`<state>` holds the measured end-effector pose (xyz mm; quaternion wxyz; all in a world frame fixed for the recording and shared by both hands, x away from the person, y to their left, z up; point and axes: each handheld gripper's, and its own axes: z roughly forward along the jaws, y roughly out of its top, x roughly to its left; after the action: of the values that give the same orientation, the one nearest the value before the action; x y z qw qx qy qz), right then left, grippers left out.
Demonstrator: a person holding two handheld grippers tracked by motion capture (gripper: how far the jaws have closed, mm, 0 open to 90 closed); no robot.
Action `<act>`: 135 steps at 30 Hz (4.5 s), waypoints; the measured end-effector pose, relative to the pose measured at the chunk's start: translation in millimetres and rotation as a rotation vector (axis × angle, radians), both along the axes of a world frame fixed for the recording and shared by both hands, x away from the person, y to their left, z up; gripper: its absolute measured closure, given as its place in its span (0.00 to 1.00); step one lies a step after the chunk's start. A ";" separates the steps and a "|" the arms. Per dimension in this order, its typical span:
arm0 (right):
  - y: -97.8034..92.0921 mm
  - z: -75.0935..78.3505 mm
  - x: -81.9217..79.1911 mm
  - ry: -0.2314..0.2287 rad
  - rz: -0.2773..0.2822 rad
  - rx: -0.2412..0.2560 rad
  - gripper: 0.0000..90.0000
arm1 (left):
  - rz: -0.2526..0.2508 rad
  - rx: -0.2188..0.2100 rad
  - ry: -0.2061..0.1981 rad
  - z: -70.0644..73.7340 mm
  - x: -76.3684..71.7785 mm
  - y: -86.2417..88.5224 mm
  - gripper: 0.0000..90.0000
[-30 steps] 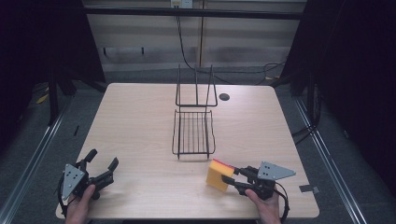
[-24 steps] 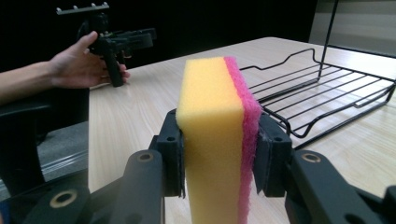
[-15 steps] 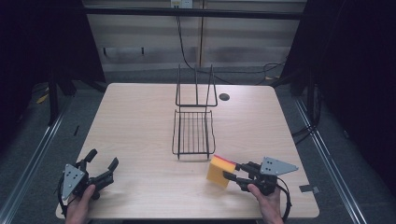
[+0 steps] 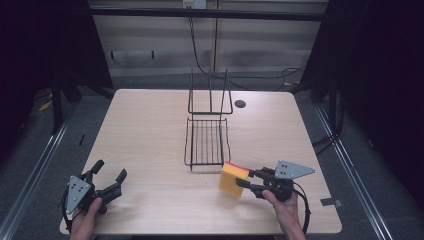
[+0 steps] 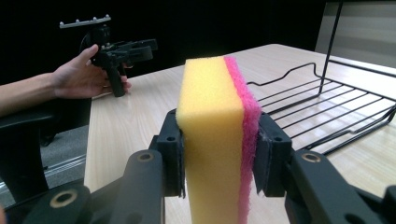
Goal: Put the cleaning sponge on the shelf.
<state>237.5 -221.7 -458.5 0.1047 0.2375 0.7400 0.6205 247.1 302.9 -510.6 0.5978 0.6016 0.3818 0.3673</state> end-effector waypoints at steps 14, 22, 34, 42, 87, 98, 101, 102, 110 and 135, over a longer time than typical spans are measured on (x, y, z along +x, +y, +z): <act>5.8 13.0 18.1 -0.015 0.011 0.009 0.68 | 0.000 0.000 0.000 0.0 0.0 0.0 0.17; 8.2 23.7 28.8 -0.028 0.020 0.017 0.68 | -0.004 -0.002 -0.004 -0.1 0.1 0.1 0.17; 11.4 41.5 50.0 -0.056 0.043 0.012 0.68 | 0.000 0.000 -0.001 0.0 0.0 0.0 0.17; 12.7 53.7 66.1 -0.061 0.055 0.011 0.68 | 0.000 0.000 0.000 0.0 0.1 0.0 0.17; 47.0 30.0 128.4 0.014 0.191 -0.015 0.68 | -0.001 -0.001 -0.001 0.0 0.1 0.1 0.17; 55.1 18.9 137.1 0.049 0.222 -0.015 0.68 | -0.001 -0.003 -0.003 -0.1 0.2 0.0 0.17; 56.2 15.2 139.7 0.049 0.222 -0.017 0.68 | -0.005 -0.005 -0.004 -0.2 0.3 -0.1 0.17; 56.9 14.1 139.6 0.058 0.223 -0.017 0.68 | -0.005 -0.002 -0.003 -0.1 0.3 0.1 0.17; 59.7 9.5 140.6 0.065 0.228 -0.024 0.68 | -0.005 -0.005 -0.004 -0.2 0.3 -0.1 0.17; 59.6 4.2 142.0 0.081 0.240 -0.035 0.66 | -0.006 -0.005 -0.004 -0.2 0.3 -0.1 0.17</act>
<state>379.4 -162.1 -454.4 0.0041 0.1703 0.7775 0.6053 247.5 302.8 -510.8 0.6013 0.6005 0.3796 0.3657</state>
